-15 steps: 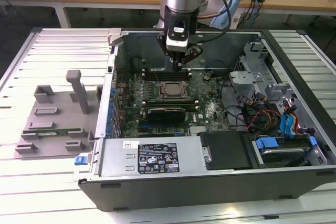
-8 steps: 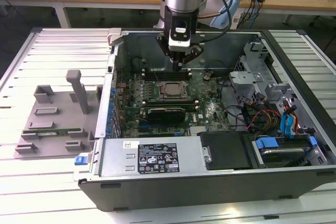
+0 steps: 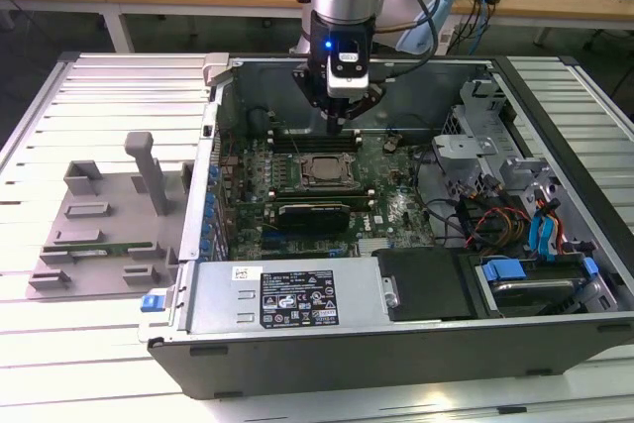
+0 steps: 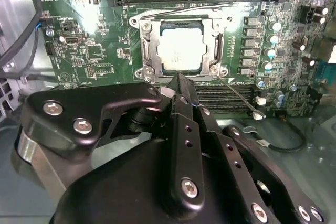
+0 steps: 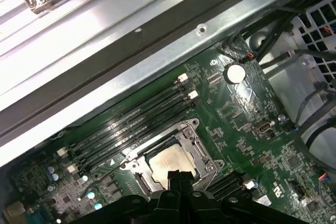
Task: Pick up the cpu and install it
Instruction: 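Install the first cpu locking lever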
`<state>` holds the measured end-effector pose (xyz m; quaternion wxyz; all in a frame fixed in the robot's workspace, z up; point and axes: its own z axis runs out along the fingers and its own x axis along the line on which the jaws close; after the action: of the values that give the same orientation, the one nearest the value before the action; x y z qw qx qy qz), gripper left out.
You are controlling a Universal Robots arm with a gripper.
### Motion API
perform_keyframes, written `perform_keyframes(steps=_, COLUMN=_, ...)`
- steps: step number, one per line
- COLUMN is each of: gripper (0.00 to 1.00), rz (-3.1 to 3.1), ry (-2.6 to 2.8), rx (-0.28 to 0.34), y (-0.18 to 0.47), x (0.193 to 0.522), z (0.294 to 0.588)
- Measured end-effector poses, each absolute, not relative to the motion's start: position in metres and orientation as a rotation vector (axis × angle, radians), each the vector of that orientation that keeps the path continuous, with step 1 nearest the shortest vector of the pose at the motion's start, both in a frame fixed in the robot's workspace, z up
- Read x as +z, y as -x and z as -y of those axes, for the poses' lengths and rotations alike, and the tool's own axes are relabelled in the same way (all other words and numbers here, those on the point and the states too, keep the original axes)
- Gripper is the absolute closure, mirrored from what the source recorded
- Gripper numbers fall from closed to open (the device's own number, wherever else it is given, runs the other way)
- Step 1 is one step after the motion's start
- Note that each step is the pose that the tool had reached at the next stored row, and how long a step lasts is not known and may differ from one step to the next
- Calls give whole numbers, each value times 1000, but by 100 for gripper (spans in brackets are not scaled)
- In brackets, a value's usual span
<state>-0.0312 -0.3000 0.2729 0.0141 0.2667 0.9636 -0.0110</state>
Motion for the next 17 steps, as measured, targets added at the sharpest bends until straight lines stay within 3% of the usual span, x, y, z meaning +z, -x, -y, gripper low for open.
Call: perform_keyframes(steps=17, gripper=89, rz=-3070, ry=-503, rx=-29, y=31, x=273, z=300)
